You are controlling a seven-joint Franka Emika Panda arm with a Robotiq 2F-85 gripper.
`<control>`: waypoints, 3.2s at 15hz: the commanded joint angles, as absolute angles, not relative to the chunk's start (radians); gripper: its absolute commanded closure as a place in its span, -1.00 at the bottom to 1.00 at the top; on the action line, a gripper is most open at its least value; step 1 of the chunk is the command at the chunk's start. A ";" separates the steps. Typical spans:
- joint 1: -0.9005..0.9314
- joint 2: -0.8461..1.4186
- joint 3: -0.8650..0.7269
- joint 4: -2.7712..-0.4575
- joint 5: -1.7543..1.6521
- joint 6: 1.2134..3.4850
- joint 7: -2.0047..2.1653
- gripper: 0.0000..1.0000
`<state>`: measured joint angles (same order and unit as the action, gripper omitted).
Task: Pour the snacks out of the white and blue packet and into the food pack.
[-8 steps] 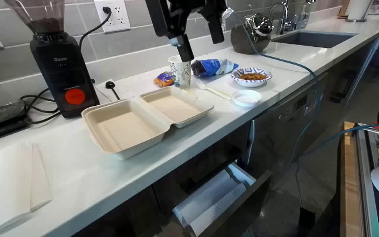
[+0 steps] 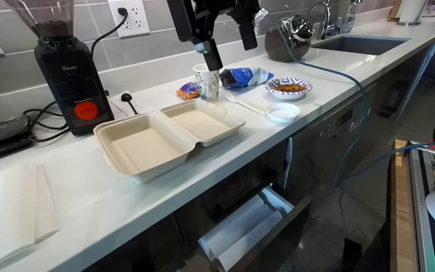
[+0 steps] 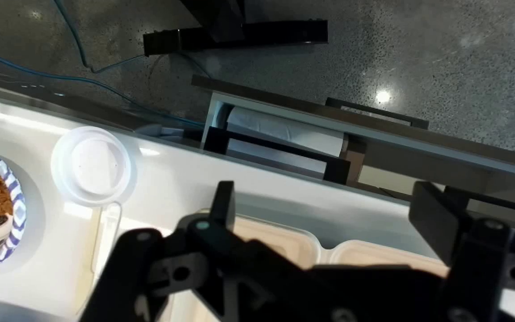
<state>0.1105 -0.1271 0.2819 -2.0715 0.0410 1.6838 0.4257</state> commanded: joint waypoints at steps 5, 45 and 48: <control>0.120 -0.113 0.251 -2.065 0.028 1.680 0.506 -1.00; -0.101 0.306 -0.217 -1.809 -0.190 2.204 1.213 -1.00; -0.102 0.346 -0.228 -1.777 -0.164 2.166 1.229 -1.00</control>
